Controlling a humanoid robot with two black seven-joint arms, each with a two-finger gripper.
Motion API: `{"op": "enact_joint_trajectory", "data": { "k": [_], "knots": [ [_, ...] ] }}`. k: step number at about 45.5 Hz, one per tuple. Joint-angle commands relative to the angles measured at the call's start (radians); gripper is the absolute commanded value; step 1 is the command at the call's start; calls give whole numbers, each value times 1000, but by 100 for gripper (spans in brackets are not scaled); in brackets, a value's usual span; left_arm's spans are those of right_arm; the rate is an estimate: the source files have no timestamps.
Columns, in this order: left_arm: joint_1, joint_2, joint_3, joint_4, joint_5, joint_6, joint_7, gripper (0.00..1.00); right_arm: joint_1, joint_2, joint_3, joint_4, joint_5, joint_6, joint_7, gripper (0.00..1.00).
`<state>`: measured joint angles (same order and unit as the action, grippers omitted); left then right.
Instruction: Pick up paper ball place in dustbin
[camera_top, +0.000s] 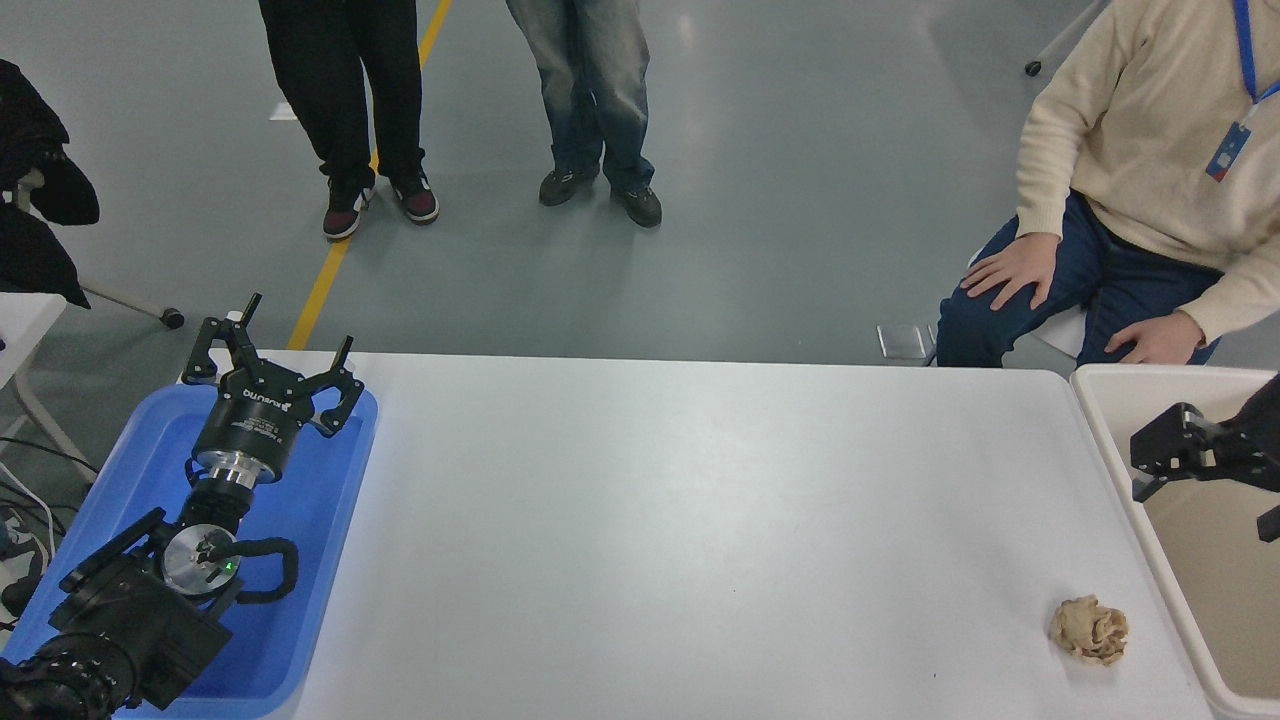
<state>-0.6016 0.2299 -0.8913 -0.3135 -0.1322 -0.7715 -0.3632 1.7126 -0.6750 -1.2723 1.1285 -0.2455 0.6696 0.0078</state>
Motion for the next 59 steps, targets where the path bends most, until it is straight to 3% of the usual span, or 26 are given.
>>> {"op": "enact_joint_trajectory", "data": {
  "k": [1,13,24,59],
  "knots": [
    [0,0,0,1,0,0,0,100,-260,-15,168,-90,-26,-175,0,100],
    [0,0,0,1,0,0,0,100,-459,20,298,-187,-120,-312,0,100],
    [0,0,0,-1,0,0,0,100,-504,23,300,-185,-181,-315,0,100],
    [-1,0,0,-1,0,0,0,100,-590,64,415,-190,-182,-344,-3,100]
  ]
}}
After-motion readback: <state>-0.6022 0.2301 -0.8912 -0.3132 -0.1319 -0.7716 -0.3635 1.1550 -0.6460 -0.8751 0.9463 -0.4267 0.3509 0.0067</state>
